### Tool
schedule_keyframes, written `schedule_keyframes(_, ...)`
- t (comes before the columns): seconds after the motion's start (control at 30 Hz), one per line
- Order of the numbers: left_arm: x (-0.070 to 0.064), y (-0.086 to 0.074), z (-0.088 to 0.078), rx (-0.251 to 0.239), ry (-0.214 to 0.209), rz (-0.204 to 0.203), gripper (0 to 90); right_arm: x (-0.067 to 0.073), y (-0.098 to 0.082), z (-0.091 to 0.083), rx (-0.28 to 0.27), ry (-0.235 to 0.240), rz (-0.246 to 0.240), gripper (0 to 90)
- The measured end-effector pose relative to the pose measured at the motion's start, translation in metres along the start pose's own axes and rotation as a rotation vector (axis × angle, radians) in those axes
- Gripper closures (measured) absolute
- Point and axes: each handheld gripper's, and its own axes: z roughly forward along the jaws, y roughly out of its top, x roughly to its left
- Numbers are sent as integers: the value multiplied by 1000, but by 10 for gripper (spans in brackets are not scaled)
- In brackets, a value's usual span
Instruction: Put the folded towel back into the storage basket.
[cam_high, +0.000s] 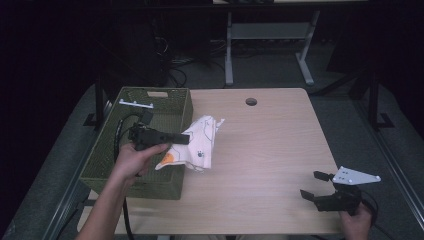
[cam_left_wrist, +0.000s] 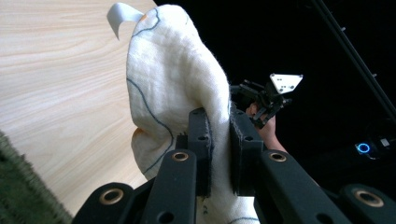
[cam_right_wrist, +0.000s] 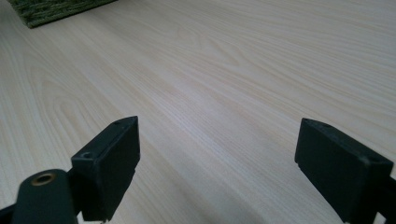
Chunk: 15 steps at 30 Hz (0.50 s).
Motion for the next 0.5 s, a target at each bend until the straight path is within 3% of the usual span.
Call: schedule_keyframes(0.5,9,-4,-22,-14,33,-22,813,0,0,1,9,-8,0,135)
